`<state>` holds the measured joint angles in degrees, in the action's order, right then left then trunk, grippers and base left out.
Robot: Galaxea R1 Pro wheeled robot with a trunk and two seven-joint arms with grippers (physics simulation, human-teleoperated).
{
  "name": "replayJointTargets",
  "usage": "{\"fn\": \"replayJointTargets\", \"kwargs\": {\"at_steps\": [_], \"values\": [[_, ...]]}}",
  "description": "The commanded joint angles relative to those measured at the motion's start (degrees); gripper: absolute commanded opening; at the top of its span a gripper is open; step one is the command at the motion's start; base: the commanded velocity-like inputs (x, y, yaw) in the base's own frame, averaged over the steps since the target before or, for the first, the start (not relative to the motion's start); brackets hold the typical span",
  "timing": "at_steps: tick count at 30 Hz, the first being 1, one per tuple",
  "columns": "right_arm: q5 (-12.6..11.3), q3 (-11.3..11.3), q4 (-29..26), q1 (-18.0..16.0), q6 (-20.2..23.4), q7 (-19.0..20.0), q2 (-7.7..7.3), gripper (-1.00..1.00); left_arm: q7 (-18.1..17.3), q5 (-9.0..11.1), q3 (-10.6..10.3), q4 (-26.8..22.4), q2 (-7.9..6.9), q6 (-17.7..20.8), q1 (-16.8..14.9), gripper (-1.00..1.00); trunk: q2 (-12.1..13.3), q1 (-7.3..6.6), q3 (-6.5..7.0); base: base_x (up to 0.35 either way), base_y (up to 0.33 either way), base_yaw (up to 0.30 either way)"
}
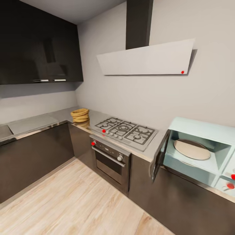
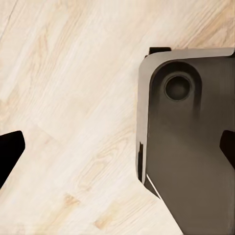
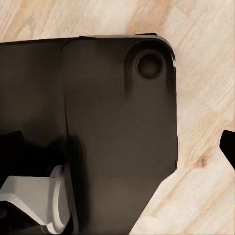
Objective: In the kitchen, take the popcorn bag from the countertop, put it into the microwave, and heat it until the popcorn is cooked so the cooked popcorn ends up inside the bag.
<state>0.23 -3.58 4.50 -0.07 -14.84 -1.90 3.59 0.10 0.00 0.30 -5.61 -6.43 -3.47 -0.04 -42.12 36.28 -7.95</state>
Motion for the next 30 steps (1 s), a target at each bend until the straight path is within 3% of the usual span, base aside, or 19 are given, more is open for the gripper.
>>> {"fn": "replayJointTargets", "kwargs": {"at_steps": [1,9,22,30], "values": [[0.04,-0.32,0.09,-0.02,-0.36,-0.12,0.01,1.0,0.01,0.0,-0.02,-0.02,-0.05,-0.13,0.0,1.0,-0.05,0.04,-0.06,0.273,0.236,0.0],[-0.23,-0.5,0.0,-0.01,-0.72,0.05,-0.05,1.0,-0.01,0.0,-0.04,-0.02,-0.14,-0.13,-0.02,1.0,-0.05,0.04,-0.06,0.277,0.235,0.028],[-0.31,-0.64,-0.01,-0.01,-0.89,0.08,-0.07,1.0,0.01,0.0,-0.04,-0.02,-0.08,-0.08,-0.03,1.0,-0.05,0.04,-0.06,0.27,0.237,0.247],[-0.31,-0.72,-0.08,-0.01,-0.98,0.16,-0.08,1.0,-0.01,0.0,0.0,-0.02,-0.07,-0.04,0.0,1.0,-0.05,0.04,-0.06,0.226,0.268,0.02]]}}
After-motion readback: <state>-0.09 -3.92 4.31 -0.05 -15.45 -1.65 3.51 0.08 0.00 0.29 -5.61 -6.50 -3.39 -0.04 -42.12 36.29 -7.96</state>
